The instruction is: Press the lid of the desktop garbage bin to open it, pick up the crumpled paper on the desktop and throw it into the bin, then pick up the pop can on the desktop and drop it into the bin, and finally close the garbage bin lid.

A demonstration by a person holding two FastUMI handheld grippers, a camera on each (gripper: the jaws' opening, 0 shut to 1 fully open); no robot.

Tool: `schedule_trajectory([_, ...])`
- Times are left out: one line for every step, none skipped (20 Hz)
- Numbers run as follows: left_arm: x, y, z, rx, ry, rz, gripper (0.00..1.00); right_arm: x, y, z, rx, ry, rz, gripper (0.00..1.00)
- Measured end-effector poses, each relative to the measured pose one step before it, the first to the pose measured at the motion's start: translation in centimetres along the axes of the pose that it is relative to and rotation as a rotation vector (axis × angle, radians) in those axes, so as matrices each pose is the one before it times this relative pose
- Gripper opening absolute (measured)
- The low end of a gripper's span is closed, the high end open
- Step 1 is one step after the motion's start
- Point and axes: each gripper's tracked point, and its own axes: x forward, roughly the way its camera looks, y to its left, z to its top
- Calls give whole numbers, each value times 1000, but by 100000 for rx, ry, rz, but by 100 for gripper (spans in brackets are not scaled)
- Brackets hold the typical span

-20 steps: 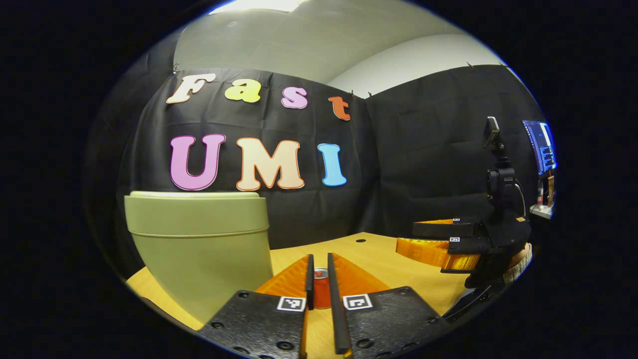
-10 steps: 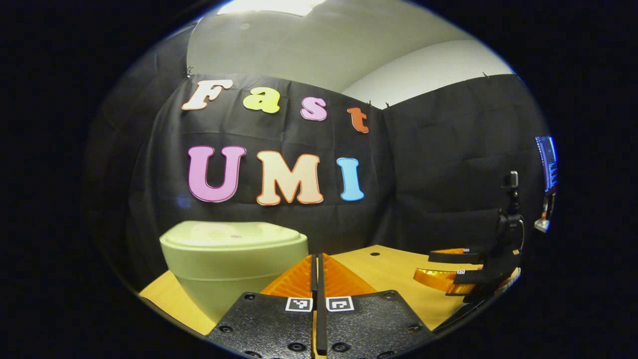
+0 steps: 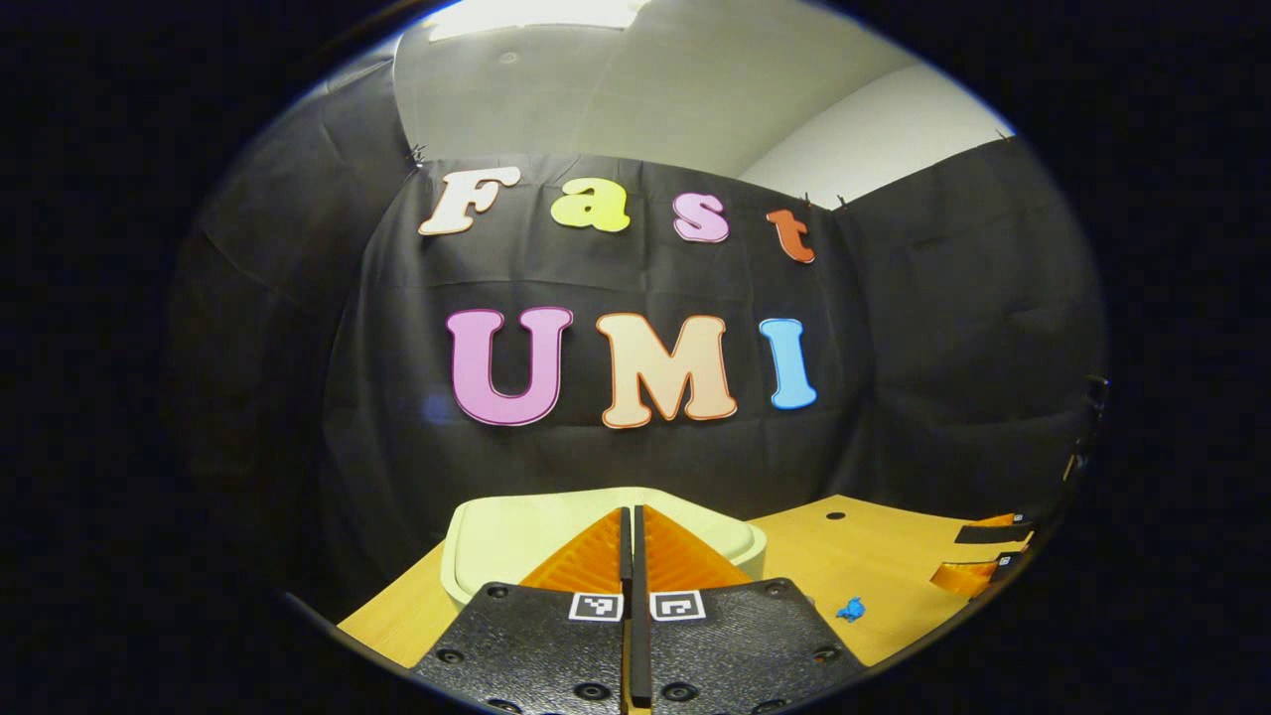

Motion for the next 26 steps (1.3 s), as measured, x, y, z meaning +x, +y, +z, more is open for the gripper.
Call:
schedule_trajectory([246,339,-339,142,1214,944,0,-144,29,10,-29,-127,91,98])
schedule_trajectory([142,115,-653,-335,1810,549,0,-71,0,-5,-61,137,94,98])
schedule_trajectory([185,-18,-625,-889,2516,-94,0,49,-26,-65,-26,91,54,98])
schedule_trajectory([67,-125,-633,-975,2132,-301,0,30,-40,-5,34,128,-166,98])
schedule_trajectory([48,8,270,129,-266,-348,0,44,-79,-80,50,224,-45,98])
schedule_trajectory([126,66,2,215,56,-373,0,26,15,-1,87,102,71,98])
schedule_trajectory([-100,-16,0,-283,67,-420,0,-16,-20,-34,79,-88,18,98])
schedule_trajectory([-19,52,48,-202,-354,-121,0,21,-162,-87,103,177,-395,98])
schedule_trajectory([-38,-68,-158,115,643,-275,0,-16,-154,-165,156,368,-282,98])
schedule_trajectory([-59,-25,1,-363,-414,177,0,52,-103,-68,354,370,-168,98])
schedule_trajectory([-29,31,-182,-439,637,320,0,78,116,-193,371,367,111,98])
schedule_trajectory([-46,-58,11,261,-259,4,0,73,99,-132,180,397,223,98])
schedule_trajectory([9,-40,-23,-83,456,-9,0,127,62,-146,-103,380,191,98])
schedule_trajectory([20,-85,27,453,19,-442,0,41,93,-128,-354,453,238,98])
schedule_trajectory([59,-123,-244,620,1465,-713,0,-6,124,-187,-399,422,222,98])
schedule_trajectory([-104,-37,-216,468,1158,-845,0,12,127,-34,-281,320,255,98])
schedule_trajectory([-4,105,179,-1662,548,-741,0,0,198,-86,-46,487,251,98])
schedule_trajectory([-65,-109,17,-650,758,-1092,0,-27,117,23,155,74,475,98])
schedule_trajectory([-18,-41,183,-187,-125,-839,0,-179,324,138,7,-312,717,98])
schedule_trajectory([-20,68,49,-168,-244,-189,0,-36,142,206,-359,-474,459,98])
schedule_trajectory([61,96,501,285,-1468,78,0,-154,-69,124,-583,-541,-97,98])
schedule_trajectory([35,73,146,474,-674,568,0,1,-203,209,-409,-428,-478,98])
schedule_trajectory([186,19,167,1022,-574,416,0,27,-91,53,-79,-211,-192,98])
schedule_trajectory([-15,-44,49,1681,767,379,0,50,-39,-6,130,-5,-235,98])
schedule_trajectory([54,311,261,1658,-306,1474,0,-45,-56,-142,103,59,-314,98])
schedule_trajectory([-39,446,748,1061,-1316,1651,0,30,-79,27,111,209,-189,98])
